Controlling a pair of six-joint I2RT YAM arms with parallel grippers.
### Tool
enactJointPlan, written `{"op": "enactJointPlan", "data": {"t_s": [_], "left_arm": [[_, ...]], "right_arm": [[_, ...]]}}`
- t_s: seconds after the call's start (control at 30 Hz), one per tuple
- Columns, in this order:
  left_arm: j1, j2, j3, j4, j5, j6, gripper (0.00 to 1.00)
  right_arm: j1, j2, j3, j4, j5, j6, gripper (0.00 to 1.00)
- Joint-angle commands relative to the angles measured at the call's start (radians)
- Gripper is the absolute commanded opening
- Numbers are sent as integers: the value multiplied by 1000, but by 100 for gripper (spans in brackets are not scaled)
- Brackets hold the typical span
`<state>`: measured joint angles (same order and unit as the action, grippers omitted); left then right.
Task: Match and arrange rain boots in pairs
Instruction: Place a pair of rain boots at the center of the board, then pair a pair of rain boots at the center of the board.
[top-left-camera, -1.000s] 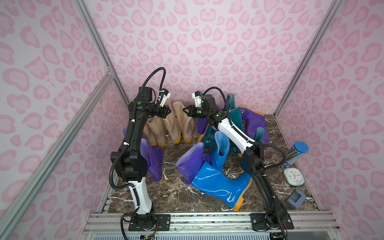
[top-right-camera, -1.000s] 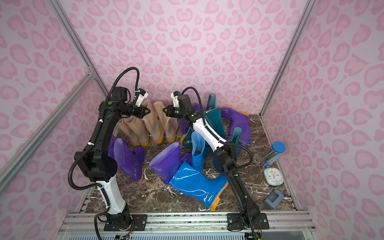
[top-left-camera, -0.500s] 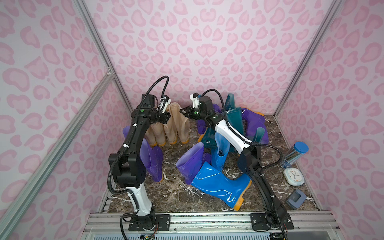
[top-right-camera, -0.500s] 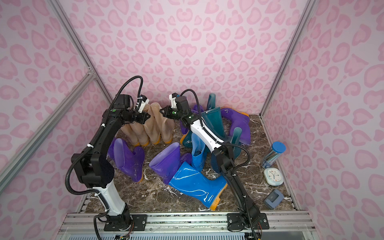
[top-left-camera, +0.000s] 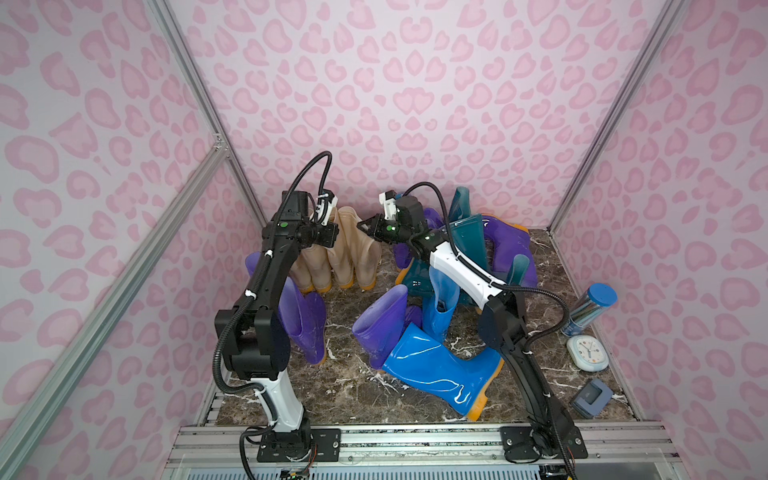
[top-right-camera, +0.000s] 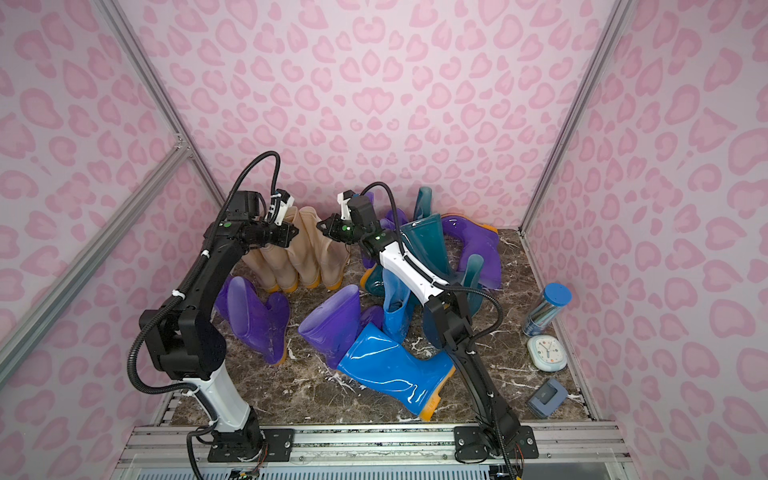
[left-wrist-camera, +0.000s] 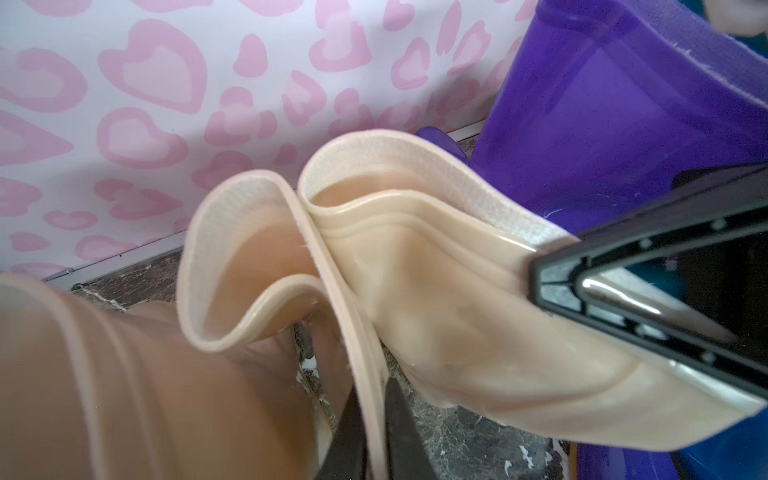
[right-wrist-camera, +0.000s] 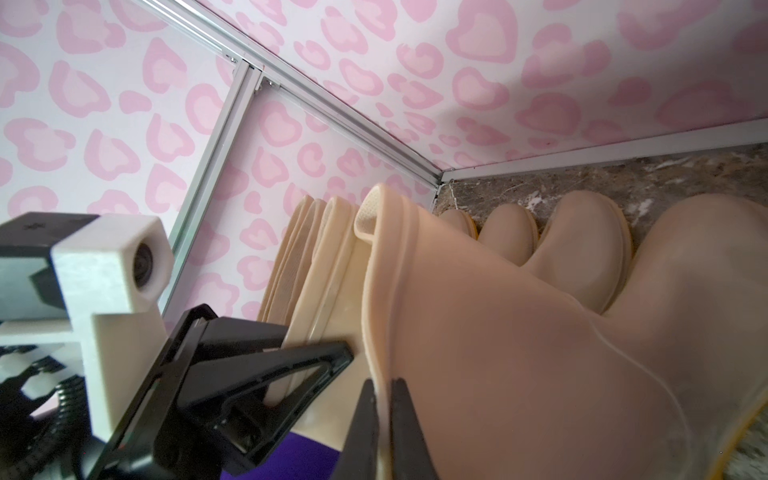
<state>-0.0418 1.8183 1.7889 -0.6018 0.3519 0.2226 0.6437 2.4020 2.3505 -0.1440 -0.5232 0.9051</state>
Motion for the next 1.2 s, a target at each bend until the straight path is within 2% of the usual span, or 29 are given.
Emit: {"op": "enactJointPlan", "data": {"t_s": [0.0,0.1,0.2,0.4,0.53,0.6,0.7,0.87,0.93,1.03,1.17], "left_arm": [[-3,-33,10,37,5,-32,47],[-3,-48,49,-5,21,-76,65],[-1,-65,110,-63,75,-134,77],[0,-163,149,-45,158,-312,87],[-23,-274,66,24,203,-414,89],[-72,-318,48,-30,169,-399,88],[-195,-391,10,-144,72,-303,88],[-354,-561,-182,-277,-46,-222,89],[-380,-639,-238,-326,-93,-207,88],[-381,-772,-280,-338,-235,-245,90],[-372,-793,-193,-420,-453,-295,93]], "right_arm": [[-3,-56,-46,83,-5,-20,22],[-5,-88,-47,40,13,-60,45],[-14,-108,-39,-32,48,-120,54],[-39,-239,-72,-144,126,-231,62],[-50,-362,-169,-167,197,-320,62],[-50,-423,-209,-185,241,-382,62],[-52,-529,-314,-220,310,-478,63],[-50,-784,-628,-203,461,-612,68],[-44,-896,-761,-180,529,-642,71],[-18,-1049,-929,-131,616,-629,74],[113,-1123,-1017,-130,755,-632,74]]}}
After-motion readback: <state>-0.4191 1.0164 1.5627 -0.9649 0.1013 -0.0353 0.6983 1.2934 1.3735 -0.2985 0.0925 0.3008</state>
